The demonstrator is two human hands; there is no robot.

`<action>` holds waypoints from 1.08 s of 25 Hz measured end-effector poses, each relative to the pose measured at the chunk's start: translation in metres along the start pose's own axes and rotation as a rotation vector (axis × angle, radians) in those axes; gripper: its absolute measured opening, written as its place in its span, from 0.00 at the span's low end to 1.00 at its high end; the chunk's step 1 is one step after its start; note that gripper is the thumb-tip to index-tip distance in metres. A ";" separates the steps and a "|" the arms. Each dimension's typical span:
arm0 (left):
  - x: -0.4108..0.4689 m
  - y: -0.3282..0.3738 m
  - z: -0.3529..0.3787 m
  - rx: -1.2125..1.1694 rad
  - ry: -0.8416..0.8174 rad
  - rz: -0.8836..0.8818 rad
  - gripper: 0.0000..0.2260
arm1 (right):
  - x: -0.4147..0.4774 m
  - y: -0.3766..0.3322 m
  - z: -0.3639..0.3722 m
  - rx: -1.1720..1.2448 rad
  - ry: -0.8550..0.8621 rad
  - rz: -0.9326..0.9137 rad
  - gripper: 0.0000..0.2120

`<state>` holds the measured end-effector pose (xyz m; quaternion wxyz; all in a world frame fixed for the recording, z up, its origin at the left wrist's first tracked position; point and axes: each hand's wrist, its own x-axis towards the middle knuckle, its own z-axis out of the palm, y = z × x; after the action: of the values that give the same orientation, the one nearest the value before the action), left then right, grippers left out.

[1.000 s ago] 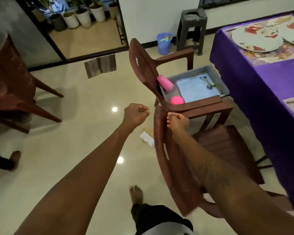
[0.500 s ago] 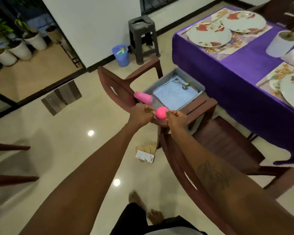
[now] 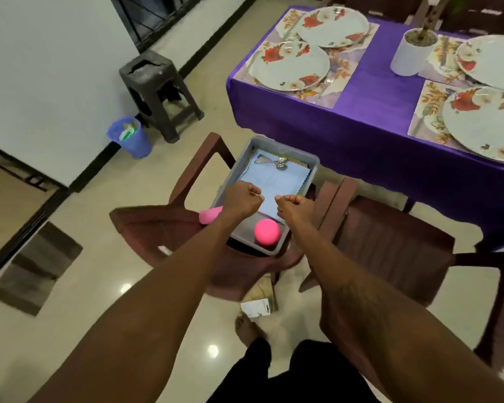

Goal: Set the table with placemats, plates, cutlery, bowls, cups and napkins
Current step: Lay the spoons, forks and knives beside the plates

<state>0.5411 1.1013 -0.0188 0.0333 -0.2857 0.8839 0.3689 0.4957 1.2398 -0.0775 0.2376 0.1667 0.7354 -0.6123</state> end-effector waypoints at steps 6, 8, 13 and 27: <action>0.131 -0.029 0.038 0.163 -0.041 0.087 0.12 | 0.092 -0.012 0.051 0.103 0.137 0.115 0.07; 0.186 -0.047 0.061 0.186 -0.016 0.111 0.12 | 0.143 -0.003 0.072 0.156 0.137 0.148 0.06; 0.326 -0.102 0.148 0.311 -0.019 0.192 0.14 | 0.290 0.049 0.114 0.223 0.144 0.217 0.04; 0.452 -0.138 0.248 1.016 0.000 0.582 0.10 | 0.412 0.101 0.126 0.272 0.149 0.381 0.04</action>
<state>0.1991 0.9727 -0.4081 0.0636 0.0206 0.9920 -0.1072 0.2255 1.1170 -0.4062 0.2692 0.3776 0.6172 -0.6357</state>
